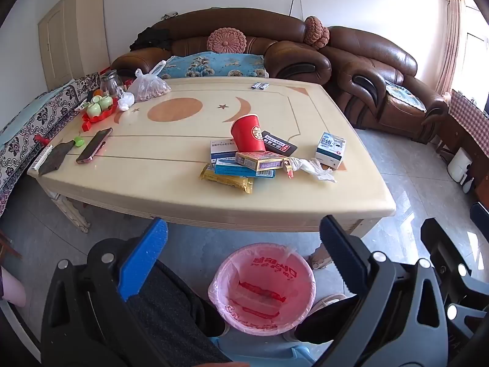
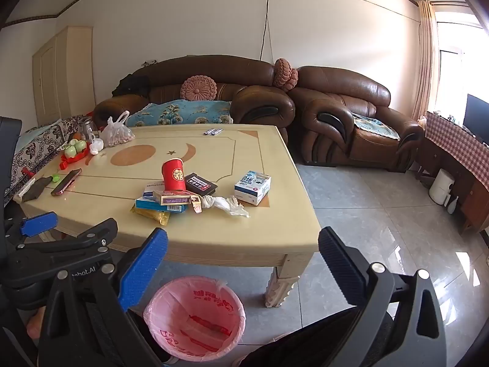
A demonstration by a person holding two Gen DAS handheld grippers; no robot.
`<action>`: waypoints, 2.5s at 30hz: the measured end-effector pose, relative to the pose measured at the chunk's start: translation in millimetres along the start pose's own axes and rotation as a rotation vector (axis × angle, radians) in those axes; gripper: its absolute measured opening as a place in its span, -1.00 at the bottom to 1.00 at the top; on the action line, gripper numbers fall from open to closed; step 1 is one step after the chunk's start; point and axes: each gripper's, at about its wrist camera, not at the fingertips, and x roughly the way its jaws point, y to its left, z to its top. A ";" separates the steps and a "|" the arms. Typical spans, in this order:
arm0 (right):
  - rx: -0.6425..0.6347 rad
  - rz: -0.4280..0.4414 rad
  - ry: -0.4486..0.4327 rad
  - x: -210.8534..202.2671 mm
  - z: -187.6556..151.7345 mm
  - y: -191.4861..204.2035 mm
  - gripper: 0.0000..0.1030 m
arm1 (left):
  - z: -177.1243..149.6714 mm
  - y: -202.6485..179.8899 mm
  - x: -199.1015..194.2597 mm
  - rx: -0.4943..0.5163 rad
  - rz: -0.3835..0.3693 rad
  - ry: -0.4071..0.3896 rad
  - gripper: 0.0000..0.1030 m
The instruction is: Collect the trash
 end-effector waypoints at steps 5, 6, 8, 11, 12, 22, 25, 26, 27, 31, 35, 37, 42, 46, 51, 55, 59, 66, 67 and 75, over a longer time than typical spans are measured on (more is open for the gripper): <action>0.000 -0.002 0.001 -0.5 0.2 0.2 0.88 | 0.4 -0.1 0.4 0.000 -0.001 0.001 0.90; 0.002 -0.001 0.001 -0.4 0.3 -0.1 0.88 | 0.5 0.0 0.5 0.000 -0.002 0.001 0.90; 0.004 0.000 0.003 0.0 0.5 -0.5 0.88 | 0.0 -0.1 0.1 0.000 -0.001 -0.002 0.90; 0.003 0.000 0.003 -0.3 0.1 0.3 0.88 | -0.1 -0.5 0.5 -0.004 -0.006 -0.006 0.90; 0.003 0.000 0.003 0.2 0.0 0.1 0.88 | -0.1 -0.8 0.7 -0.006 -0.006 -0.007 0.90; 0.010 0.013 0.006 3.0 1.0 -0.5 0.88 | -1.9 -0.9 3.5 -0.012 0.002 -0.006 0.90; 0.011 0.014 0.006 4.8 1.0 -0.3 0.88 | -1.4 -2.8 5.1 -0.010 0.005 -0.001 0.90; 0.011 0.013 0.006 4.7 0.9 -0.4 0.88 | -2.1 -2.7 4.8 -0.008 0.007 -0.002 0.90; 0.012 0.014 0.007 4.9 1.0 -0.7 0.88 | -2.4 -2.9 4.8 -0.008 0.007 -0.003 0.90; 0.016 0.021 0.006 4.1 0.5 -1.7 0.88 | -1.4 -2.5 4.1 -0.012 0.003 -0.008 0.90; 0.015 0.020 0.006 4.3 1.5 -1.9 0.88 | 0.4 -1.6 2.2 -0.010 0.004 -0.011 0.90; 0.015 0.022 0.006 4.4 2.4 -1.6 0.88 | 0.8 -2.1 1.9 -0.013 0.004 -0.012 0.90; 0.015 0.022 0.005 3.7 5.2 0.1 0.88 | 2.4 -1.3 -0.4 -0.015 0.006 -0.021 0.90; 0.015 0.024 0.005 3.5 5.1 0.2 0.88 | 2.1 -0.2 -0.8 -0.019 0.003 -0.021 0.90; 0.017 0.025 0.002 1.5 5.6 1.1 0.88 | 2.7 1.8 -1.8 -0.015 0.012 -0.029 0.90; 0.017 0.025 0.001 1.2 5.9 1.1 0.88 | 1.1 2.0 -4.2 -0.005 0.027 -0.046 0.90; 0.016 0.025 0.001 1.2 5.4 1.3 0.88 | 1.3 4.1 -3.1 -0.009 0.018 -0.039 0.90; 0.018 0.026 0.001 1.6 4.3 0.9 0.88 | -1.0 1.7 -0.7 -0.002 0.020 -0.026 0.90; 0.019 0.027 0.001 1.0 5.6 1.0 0.88 | -1.2 1.4 -0.6 0.000 0.021 -0.025 0.90; 0.036 0.046 0.006 5.2 0.1 -2.9 0.88 | -1.2 2.0 3.6 0.004 -0.022 0.009 0.89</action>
